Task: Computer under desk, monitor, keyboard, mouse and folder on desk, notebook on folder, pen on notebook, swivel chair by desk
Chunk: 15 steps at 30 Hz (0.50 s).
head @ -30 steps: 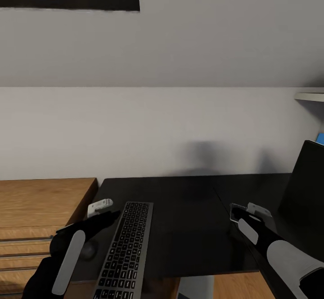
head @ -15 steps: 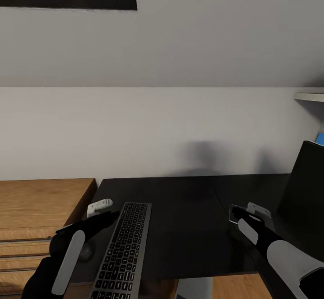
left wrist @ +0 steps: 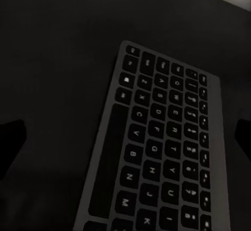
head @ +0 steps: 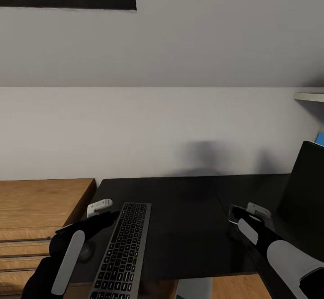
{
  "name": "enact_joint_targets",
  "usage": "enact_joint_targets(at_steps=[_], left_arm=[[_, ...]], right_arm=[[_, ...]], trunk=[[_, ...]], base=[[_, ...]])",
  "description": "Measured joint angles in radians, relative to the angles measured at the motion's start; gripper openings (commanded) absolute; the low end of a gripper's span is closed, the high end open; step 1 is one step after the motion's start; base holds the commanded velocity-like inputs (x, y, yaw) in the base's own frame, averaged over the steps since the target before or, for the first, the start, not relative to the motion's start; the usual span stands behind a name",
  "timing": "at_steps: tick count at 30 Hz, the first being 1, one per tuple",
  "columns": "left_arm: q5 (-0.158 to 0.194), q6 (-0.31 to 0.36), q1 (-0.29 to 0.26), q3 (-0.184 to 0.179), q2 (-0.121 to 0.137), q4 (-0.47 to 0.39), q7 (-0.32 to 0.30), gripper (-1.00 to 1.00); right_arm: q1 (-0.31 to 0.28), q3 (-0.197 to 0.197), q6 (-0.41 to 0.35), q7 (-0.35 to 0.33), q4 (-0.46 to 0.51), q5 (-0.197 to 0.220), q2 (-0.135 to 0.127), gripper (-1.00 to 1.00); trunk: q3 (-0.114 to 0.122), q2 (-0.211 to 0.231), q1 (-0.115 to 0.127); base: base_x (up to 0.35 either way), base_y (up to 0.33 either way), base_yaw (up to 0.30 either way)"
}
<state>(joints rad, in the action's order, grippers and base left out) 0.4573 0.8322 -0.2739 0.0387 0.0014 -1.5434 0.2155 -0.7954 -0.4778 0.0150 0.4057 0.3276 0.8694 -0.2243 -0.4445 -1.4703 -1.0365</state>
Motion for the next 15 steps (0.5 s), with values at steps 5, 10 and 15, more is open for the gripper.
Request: enact_joint_targets(at_steps=[5, 10, 15], left_arm=[[-0.002, 0.0, 0.0, 0.0, 0.0, 0.0, 0.0, 1.0], [0.0, 0.001, 0.0, 0.0, -0.001, 0.0, 0.0, 1.0], [-0.001, 0.002, 0.0, 0.0, 0.0, 0.0, 0.0, 1.0]], right_arm=[[0.0, 0.0, 0.0, 0.0, 0.0, 0.0, 0.0, 1.0], [0.0, 0.0, 0.0, 0.0, 0.0, 0.0, 0.0, 1.0], [0.0, 0.0, 0.0, 0.0, -0.002, 0.0, 0.0, 1.0]], trunk=[[0.0, 0.0, 0.0], [0.0, 0.0, 0.0], [0.0, 0.0, 0.0]], base=[[0.088, -0.127, 0.0], [0.016, -0.022, 0.0], [0.062, -0.007, 0.0]])
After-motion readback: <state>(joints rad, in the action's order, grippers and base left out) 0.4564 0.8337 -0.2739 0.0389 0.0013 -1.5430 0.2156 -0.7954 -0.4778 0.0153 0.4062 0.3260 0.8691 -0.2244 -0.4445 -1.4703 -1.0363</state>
